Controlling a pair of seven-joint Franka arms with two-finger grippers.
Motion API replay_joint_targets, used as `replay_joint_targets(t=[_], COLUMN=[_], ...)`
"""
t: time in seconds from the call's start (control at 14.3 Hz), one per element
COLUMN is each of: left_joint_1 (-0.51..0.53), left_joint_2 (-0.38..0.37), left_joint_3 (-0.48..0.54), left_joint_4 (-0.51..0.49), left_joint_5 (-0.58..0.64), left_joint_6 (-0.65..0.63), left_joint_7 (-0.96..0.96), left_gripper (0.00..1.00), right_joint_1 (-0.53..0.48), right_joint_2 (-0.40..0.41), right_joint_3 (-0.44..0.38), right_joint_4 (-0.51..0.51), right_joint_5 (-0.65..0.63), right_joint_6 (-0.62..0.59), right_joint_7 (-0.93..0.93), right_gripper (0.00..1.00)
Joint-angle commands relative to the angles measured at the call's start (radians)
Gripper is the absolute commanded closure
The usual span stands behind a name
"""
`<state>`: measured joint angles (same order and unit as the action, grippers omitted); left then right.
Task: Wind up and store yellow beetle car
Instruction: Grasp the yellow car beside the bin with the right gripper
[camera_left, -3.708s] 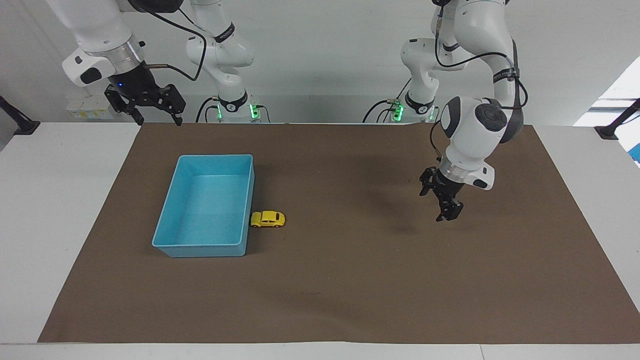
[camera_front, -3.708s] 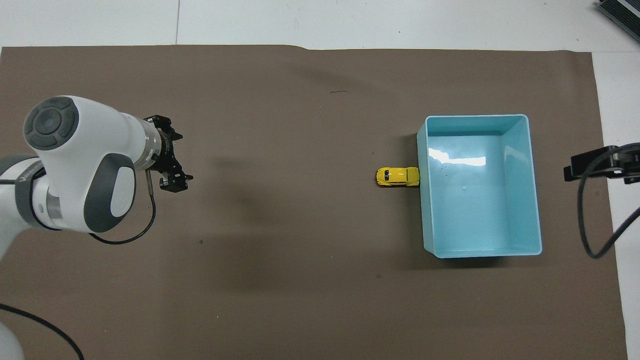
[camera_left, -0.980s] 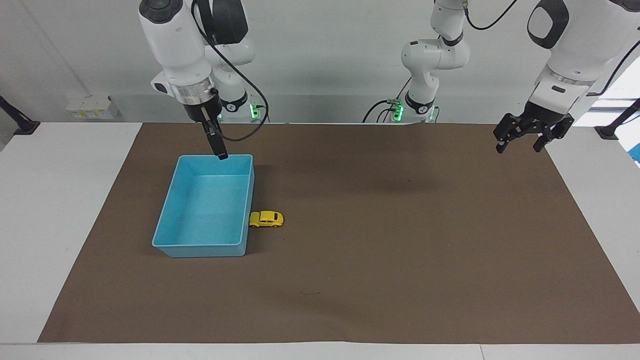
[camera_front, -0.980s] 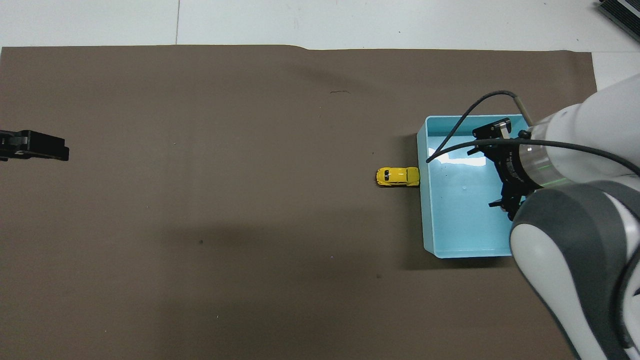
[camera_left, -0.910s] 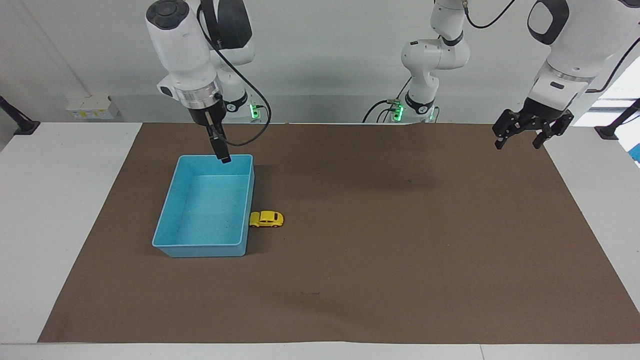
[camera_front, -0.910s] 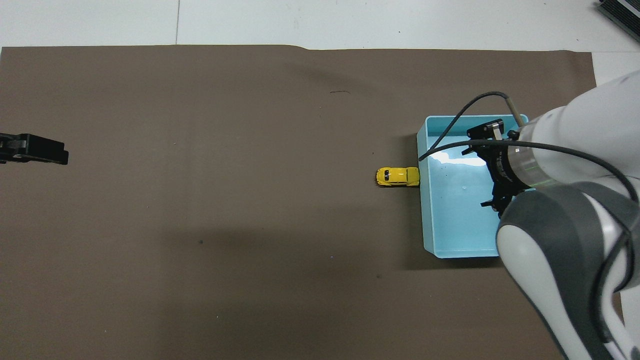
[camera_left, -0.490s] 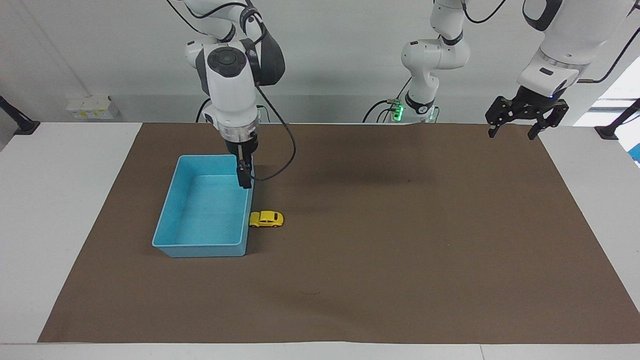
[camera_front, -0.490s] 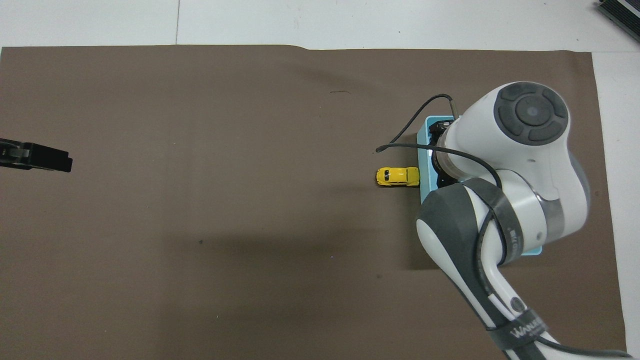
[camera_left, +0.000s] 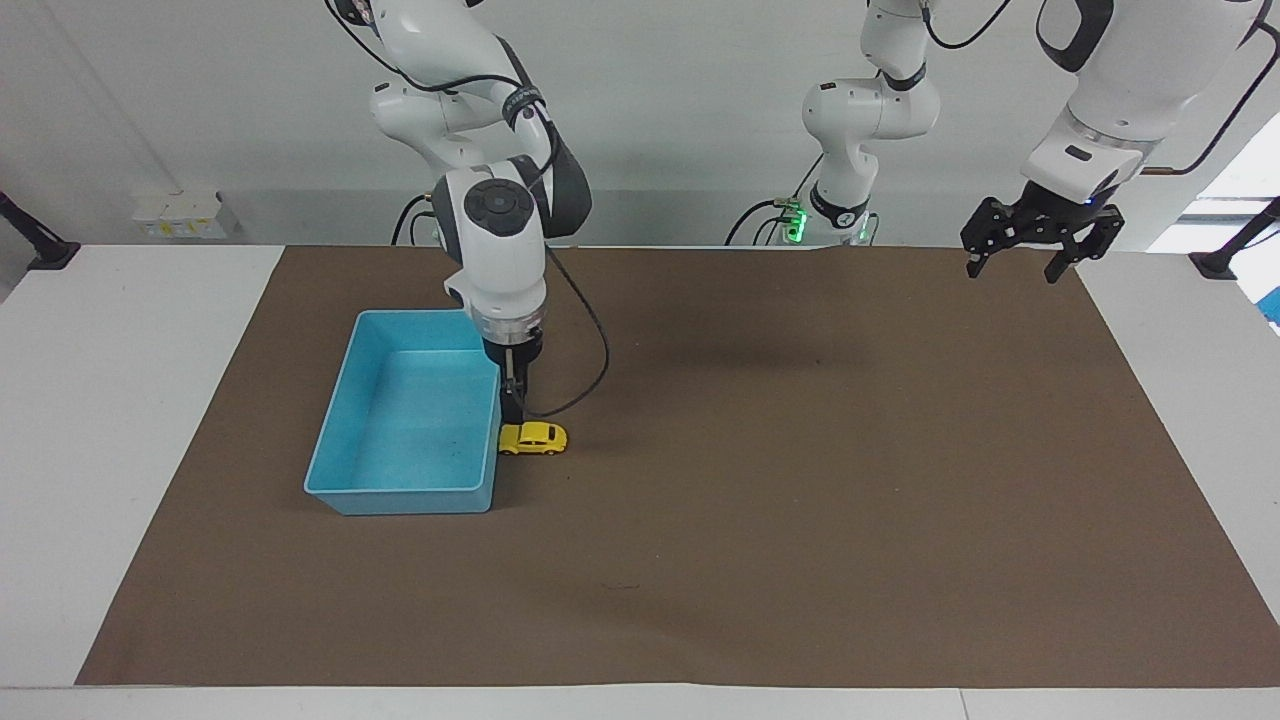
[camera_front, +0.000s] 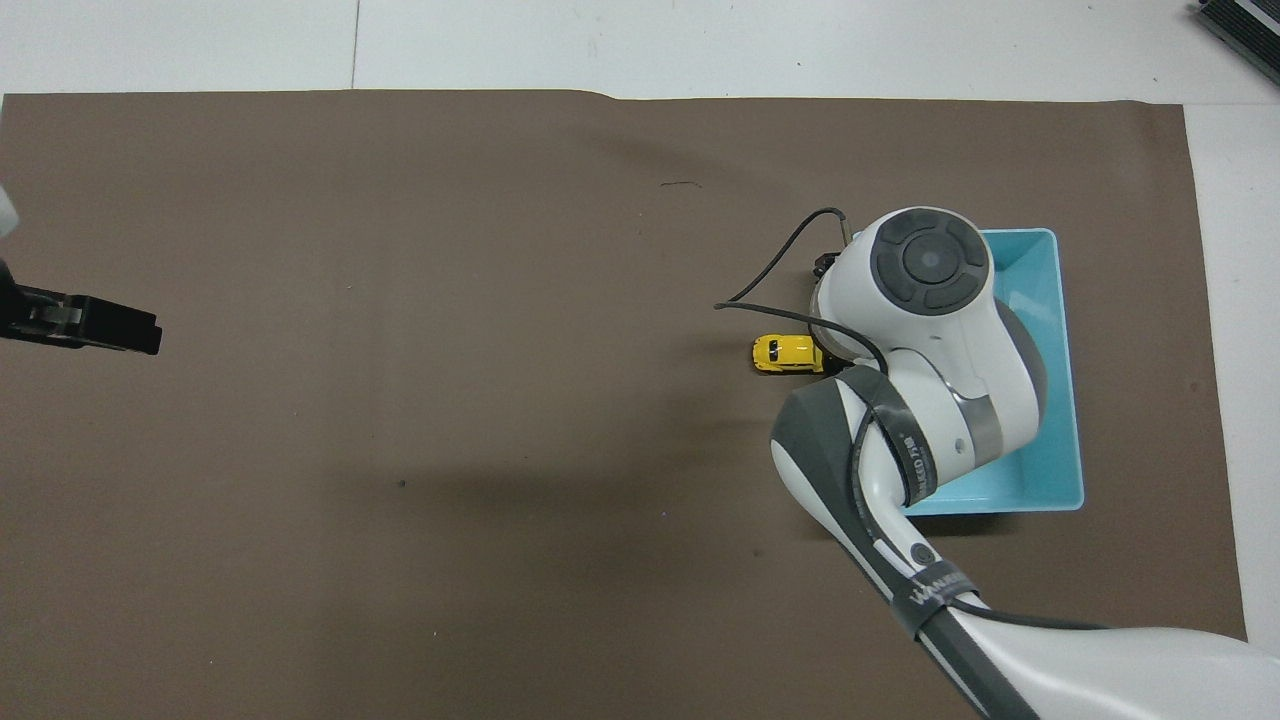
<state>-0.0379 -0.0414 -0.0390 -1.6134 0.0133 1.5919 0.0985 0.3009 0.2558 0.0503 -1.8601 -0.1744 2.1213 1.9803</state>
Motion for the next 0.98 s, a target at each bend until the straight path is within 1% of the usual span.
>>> replay_joint_targets(t=[0.0, 0.14, 0.35, 0.42, 0.49, 0.56, 0.63, 0.84, 0.91], left_joint_1=[-0.016, -0.016, -0.013, -0.005, 0.000, -0.007, -0.013, -0.007, -0.001], left_joint_2=[-0.023, -0.026, -0.058, -0.058, -0.052, -0.052, -0.052, -0.054, -0.055], left_joint_3=[0.005, 0.002, 0.001, 0.001, 0.001, 0.001, 0.002, 0.004, 0.005], left_joint_4=[-0.023, -0.026, -0.078, -0.080, -0.066, -0.068, -0.066, -0.059, -0.054], left_joint_5=[0.008, 0.008, 0.008, 0.008, 0.007, 0.007, 0.007, 0.007, 0.007], left_joint_6=[-0.016, -0.020, -0.003, -0.003, -0.012, -0.012, -0.016, -0.013, -0.013], left_joint_7=[0.012, 0.010, -0.002, -0.002, 0.003, 0.000, 0.000, 0.001, 0.001], left_gripper=[0.00, 0.00, 0.00, 0.00, 0.00, 0.00, 0.00, 0.00, 0.00], right_joint_1=[0.012, 0.014, 0.018, 0.017, 0.017, 0.017, 0.017, 0.020, 0.029], right_joint_2=[0.028, 0.065, 0.108, 0.108, 0.106, 0.105, 0.106, 0.109, 0.111], right_joint_3=[0.002, 0.000, 0.000, 0.002, 0.000, 0.000, 0.002, 0.002, 0.002], right_joint_4=[-0.063, -0.074, -0.083, -0.094, -0.103, -0.106, -0.102, -0.076, -0.062], right_joint_5=[-0.088, -0.093, -0.126, -0.126, -0.126, -0.126, -0.126, -0.126, -0.126], right_joint_6=[0.100, 0.155, 0.207, 0.222, 0.245, 0.252, 0.249, 0.221, 0.192], right_joint_7=[0.084, 0.094, 0.115, 0.120, 0.118, 0.117, 0.111, 0.118, 0.121], right_gripper=[0.00, 0.00, 0.00, 0.03, 0.35, 0.76, 1.00, 1.00, 1.00])
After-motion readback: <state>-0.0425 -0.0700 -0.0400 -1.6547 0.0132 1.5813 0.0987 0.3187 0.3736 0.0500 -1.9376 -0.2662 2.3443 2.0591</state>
